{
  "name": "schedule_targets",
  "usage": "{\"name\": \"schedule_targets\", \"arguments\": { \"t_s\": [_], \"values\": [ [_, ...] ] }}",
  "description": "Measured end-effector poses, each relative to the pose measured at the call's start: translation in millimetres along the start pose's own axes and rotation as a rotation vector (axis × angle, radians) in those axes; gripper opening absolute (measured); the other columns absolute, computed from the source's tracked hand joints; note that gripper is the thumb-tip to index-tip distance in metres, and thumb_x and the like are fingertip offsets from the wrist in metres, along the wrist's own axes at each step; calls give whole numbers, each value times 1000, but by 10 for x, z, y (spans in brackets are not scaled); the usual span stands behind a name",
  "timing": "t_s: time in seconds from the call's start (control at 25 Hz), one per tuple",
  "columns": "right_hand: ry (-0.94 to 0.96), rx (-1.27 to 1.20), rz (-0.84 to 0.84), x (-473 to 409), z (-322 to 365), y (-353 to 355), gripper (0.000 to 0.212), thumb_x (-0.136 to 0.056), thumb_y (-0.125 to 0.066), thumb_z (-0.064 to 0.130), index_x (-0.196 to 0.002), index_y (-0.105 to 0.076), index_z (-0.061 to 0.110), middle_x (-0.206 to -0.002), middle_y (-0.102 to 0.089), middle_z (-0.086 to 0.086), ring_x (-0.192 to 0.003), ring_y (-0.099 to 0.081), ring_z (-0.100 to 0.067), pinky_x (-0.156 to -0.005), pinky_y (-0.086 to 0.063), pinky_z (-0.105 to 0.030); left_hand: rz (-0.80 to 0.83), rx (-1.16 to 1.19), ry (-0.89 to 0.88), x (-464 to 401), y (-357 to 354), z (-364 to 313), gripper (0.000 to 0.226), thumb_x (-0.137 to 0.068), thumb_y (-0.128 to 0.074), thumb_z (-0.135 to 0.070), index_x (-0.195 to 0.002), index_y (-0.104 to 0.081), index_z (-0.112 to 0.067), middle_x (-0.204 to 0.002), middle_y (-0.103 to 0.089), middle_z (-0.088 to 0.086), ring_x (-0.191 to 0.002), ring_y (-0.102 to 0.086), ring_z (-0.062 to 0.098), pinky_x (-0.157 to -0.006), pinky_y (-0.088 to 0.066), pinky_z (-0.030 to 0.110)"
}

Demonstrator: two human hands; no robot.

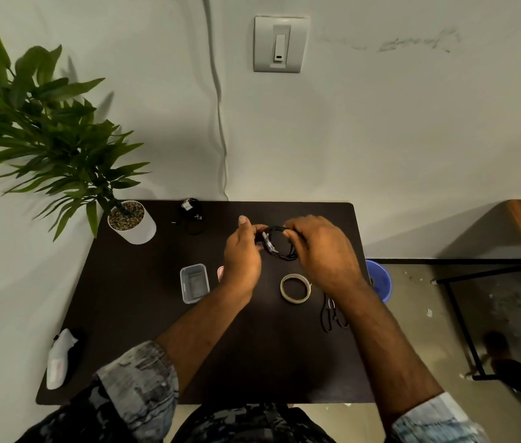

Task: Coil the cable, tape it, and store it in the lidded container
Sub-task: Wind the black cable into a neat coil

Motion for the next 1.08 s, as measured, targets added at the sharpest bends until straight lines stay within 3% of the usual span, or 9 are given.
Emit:
{"name": "schedule_targets", "arguments": {
  "t_s": [0.08,0.2,0.44,0.56,0.68,0.76,0.84,1.0,1.08],
  "values": [
    [43,154,93,-31,-14,-33,26,-105,-55,33,-124,-70,21,-105,-71,-1,-100,-62,-21,-76,-48,-33,99,-173,-146,-30,-46,-130,52,-110,-32,-46,-92,-75,-24,-90,-75,-1,-84,-66,11,-76,-47,33],
    [68,151,143,-47,-42,-46,25,-103,-61,28,-125,-70,21,-109,-71,-4,-106,-63,-23,-81,-51,-35,295,-375,-260,-20,-230,-119,53,-107,-37,-52,-82,-76,-25,-85,-77,-1,-83,-69,14,-85,-52,40],
    [31,105,76,0,-137,-58,26,-103,-61,27,-124,-73,18,-109,-73,-5,-105,-64,-23,-83,-49,-33,368,-397,-268,67,-319,-42,36,-108,-46,-37,-98,-74,-17,-96,-77,0,-95,-71,14,-92,-56,41],
    [-17,-73,2,45,-161,-38,24,-103,-62,26,-120,-76,18,-107,-75,-1,-101,-67,-16,-87,-54,-29,371,-74,-46,69,-317,65,38,-110,-43,-27,-111,-68,2,-115,-73,22,-113,-70,31,-103,-56,50],
    [-134,-310,-49,77,-260,-84,19,-100,-68,23,-115,-80,22,-106,-78,5,-96,-71,-5,-86,-58,-22,396,235,142,120,-375,141,37,-109,-43,-23,-114,-65,6,-105,-71,24,-100,-70,32,-94,-57,50],
    [-182,-417,-46,80,-307,-161,19,-99,-70,23,-114,-81,24,-107,-79,9,-99,-72,-2,-87,-59,-21,372,206,140,92,-350,133,34,-108,-43,-27,-88,-65,-9,-83,-67,10,-83,-65,24,-79,-55,42],
    [-207,-492,-43,82,-375,-224,20,-98,-71,24,-115,-81,25,-109,-79,10,-102,-72,-1,-89,-60,-24,368,106,113,47,-337,136,40,-107,-44,-34,-73,-58,-21,-75,-61,1,-78,-59,20,-73,-50,37],
    [-252,-611,13,108,-533,-399,21,-97,-73,21,-117,-81,21,-109,-78,7,-104,-73,-6,-90,-62,-30,431,16,235,58,-332,283,41,-106,-41,-45,-72,-57,-27,-80,-61,-5,-78,-58,12,-79,-43,36],
    [-269,-711,47,124,-587,-502,22,-96,-73,18,-117,-80,17,-107,-80,4,-100,-75,-5,-87,-61,-26,440,29,298,58,-349,374,41,-106,-42,-40,-70,-54,-27,-76,-59,-7,-74,-57,9,-81,-39,37]
  ]
}}
Point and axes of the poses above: each hand's wrist, its own x-axis away from the middle knuckle, its own y-axis out of the back of the hand, z = x × y, the point moved 10 cm from there along -x, towards the middle knuckle
